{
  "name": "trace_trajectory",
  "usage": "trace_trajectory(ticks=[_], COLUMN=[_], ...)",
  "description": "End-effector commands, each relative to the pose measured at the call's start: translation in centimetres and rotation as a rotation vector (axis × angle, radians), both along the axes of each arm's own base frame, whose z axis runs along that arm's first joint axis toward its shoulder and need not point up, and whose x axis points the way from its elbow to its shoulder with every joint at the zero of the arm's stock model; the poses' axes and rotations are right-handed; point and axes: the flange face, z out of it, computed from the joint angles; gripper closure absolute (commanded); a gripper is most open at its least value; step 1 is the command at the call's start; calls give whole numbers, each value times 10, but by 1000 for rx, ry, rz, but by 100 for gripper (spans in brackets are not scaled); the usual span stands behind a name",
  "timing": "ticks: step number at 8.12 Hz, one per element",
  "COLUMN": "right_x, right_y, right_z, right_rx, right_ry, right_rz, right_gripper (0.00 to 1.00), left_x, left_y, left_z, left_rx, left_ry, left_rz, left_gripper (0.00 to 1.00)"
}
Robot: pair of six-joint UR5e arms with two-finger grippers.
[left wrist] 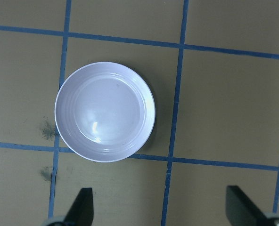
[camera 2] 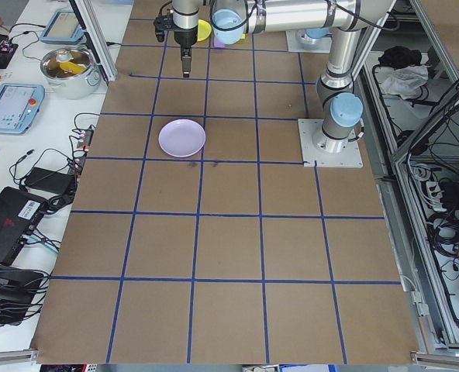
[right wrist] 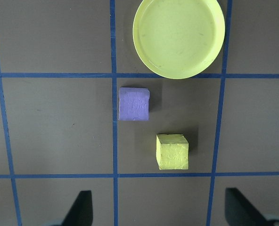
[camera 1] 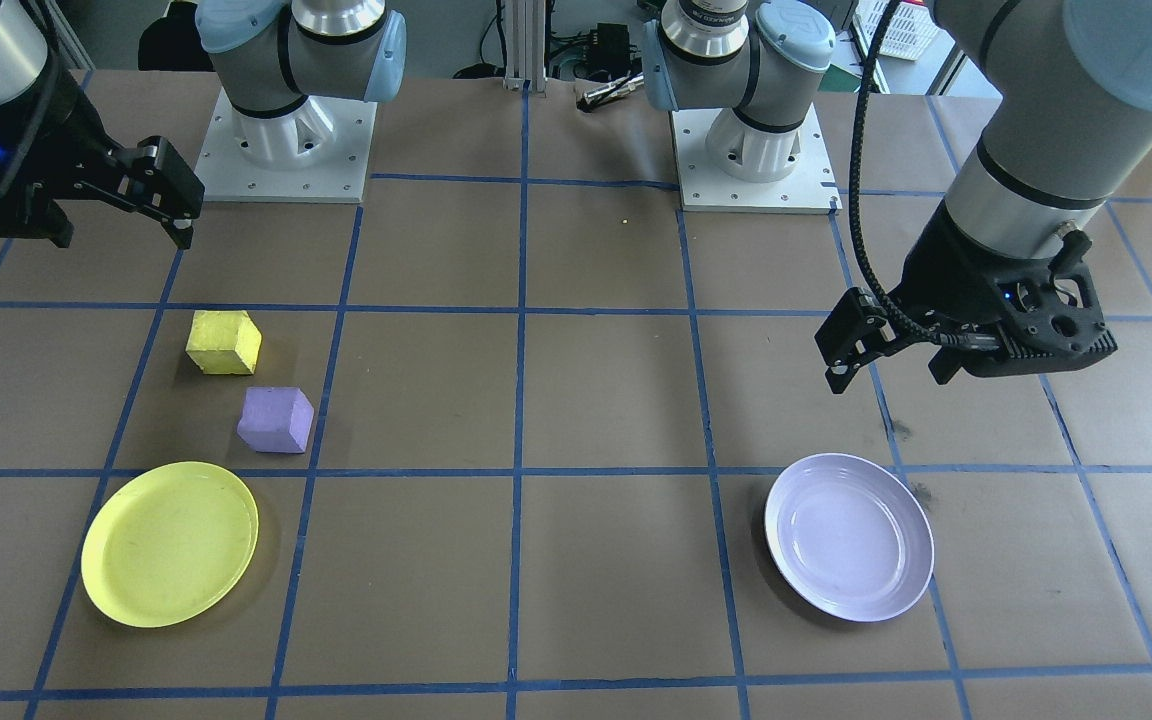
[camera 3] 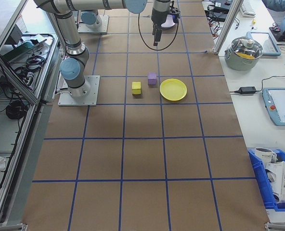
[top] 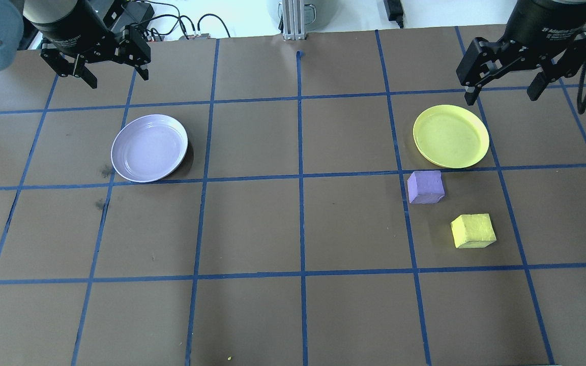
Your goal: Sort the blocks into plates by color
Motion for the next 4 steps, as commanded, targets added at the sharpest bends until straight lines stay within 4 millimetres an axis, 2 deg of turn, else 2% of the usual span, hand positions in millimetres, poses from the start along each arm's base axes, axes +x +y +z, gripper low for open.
trace_trajectory(ticks=[1,4], right_x=[0,-1], right_y=[0,-1], right_z=[0,0], right_rx=[0,1], right_ry=[0,7], right_rz=[0,4], right_gripper=[0,0], left_x=[0,0], left_y=[2,3], left_z=[2,3], left_rx=[-3,-5], left_ry=[0,-1], left_rz=[-2,-2], left_gripper=[0,0])
